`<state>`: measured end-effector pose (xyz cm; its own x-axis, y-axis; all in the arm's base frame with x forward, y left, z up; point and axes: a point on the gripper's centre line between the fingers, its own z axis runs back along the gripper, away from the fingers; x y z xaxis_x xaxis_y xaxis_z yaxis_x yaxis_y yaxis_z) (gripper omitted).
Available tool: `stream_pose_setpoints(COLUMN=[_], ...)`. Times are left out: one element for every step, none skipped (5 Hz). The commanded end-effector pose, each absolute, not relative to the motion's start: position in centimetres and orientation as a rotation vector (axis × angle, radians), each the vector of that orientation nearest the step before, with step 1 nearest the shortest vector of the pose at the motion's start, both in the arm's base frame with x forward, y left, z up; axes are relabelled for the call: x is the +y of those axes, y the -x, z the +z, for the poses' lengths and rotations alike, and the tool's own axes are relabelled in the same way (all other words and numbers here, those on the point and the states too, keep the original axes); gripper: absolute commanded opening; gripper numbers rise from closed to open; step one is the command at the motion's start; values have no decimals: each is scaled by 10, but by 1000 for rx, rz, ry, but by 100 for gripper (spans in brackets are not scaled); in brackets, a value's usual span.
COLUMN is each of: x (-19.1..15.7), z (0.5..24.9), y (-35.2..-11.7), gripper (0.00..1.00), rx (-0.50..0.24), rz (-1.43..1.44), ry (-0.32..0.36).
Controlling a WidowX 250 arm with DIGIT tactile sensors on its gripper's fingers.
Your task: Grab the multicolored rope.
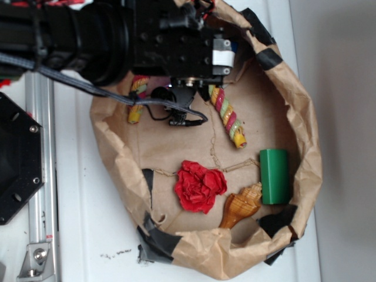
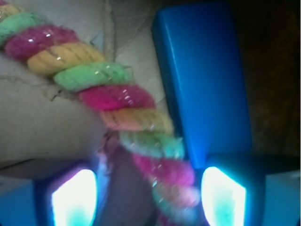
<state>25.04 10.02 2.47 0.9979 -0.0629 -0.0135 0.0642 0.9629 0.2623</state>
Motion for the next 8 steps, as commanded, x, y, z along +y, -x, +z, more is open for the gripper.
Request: stream_pose_setpoints(x=[105, 104, 104, 104, 103, 98, 84, 50], z=[15, 12, 18, 20, 25, 33, 56, 106], y=[-260, -258, -255, -253, -250, -248, -247, -250], gripper=[100, 0, 0, 0, 0, 0, 0, 0], rx=[-6, 2, -12, -18, -38, -67, -105, -208], rz=[-109, -72, -64, -62, -85, -118, -164, -33], ry=[-222, -222, -217, -212, -180, -158, -141, -172])
